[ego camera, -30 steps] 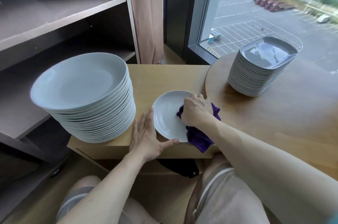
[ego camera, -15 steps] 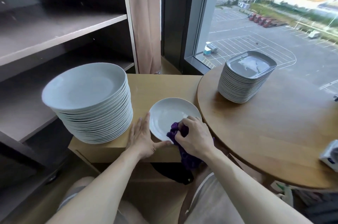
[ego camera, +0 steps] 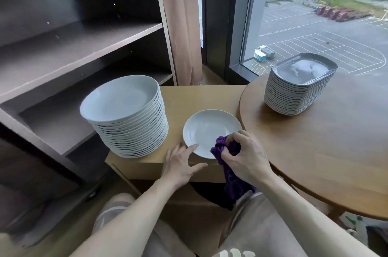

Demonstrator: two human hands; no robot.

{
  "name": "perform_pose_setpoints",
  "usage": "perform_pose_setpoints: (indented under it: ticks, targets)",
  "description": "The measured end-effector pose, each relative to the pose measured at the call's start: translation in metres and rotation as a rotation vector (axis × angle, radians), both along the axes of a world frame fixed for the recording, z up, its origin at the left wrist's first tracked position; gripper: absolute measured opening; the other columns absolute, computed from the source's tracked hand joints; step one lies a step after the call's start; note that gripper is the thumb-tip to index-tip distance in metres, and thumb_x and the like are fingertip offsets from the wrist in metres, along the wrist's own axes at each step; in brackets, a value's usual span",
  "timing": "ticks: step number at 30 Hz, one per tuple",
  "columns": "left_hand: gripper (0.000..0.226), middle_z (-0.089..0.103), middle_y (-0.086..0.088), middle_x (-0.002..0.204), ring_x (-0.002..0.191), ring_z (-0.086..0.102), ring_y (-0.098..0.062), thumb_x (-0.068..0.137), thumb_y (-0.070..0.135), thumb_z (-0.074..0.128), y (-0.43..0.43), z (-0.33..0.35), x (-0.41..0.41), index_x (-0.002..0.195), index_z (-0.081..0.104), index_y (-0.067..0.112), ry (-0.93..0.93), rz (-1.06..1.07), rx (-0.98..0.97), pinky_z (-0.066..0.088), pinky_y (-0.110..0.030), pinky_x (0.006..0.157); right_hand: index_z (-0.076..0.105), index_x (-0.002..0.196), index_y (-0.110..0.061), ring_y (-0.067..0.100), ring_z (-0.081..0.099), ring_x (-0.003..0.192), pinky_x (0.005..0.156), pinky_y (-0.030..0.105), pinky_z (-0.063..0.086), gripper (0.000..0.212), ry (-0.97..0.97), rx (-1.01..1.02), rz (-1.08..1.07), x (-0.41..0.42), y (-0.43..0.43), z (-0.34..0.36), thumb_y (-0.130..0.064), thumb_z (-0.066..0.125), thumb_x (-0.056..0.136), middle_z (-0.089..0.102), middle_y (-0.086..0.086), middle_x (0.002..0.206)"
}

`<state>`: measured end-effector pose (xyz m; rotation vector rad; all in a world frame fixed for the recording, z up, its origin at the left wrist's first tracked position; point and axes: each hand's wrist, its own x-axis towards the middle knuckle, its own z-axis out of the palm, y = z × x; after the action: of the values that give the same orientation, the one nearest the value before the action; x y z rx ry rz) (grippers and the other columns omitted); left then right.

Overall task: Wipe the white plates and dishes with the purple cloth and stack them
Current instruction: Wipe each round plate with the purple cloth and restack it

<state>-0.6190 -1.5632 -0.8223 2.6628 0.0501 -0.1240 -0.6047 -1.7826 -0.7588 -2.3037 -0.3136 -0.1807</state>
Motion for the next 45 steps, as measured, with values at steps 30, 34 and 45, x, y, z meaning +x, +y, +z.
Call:
perform_pose_setpoints:
  ticks: [30,34,45]
  targets:
    - [0.042,0.072,-0.025,0.085,0.123,0.061,-0.045,0.088,0.044,0.075,0.029,0.209,-0.002,0.092,0.073,0.003,-0.720,-0.308,0.730,0.041,-0.065,0.107,0.066,0.087,-0.019,0.020,0.051,0.095,0.083,0.048,0.047,0.010,-0.405,0.280,-0.061,-0.021,0.034,0.054,-0.020,0.075,0.083,0.059,-0.008,0.094]
    - [0.039,0.073,-0.021,0.086,0.131,0.056,-0.042,0.092,0.043,0.073,0.055,0.219,-0.014,0.096,0.073,0.004,-0.771,-0.127,0.628,0.034,-0.065,0.114,0.066,0.087,-0.017,0.020,0.052,0.097,0.086,0.053,0.049,0.013,-0.374,0.346,-0.070,-0.024,0.050,0.066,-0.013,0.078,0.084,0.059,-0.007,0.094]
    - [0.030,0.076,-0.015,0.089,0.130,0.057,-0.041,0.092,0.037,0.075,0.139,0.192,-0.051,0.098,0.072,0.008,-0.744,0.247,0.433,0.036,-0.061,0.110,0.064,0.092,-0.022,0.021,0.054,0.099,0.086,0.051,0.054,0.014,-0.289,0.375,-0.022,-0.023,0.090,0.086,-0.015,0.076,0.089,0.059,-0.006,0.100]
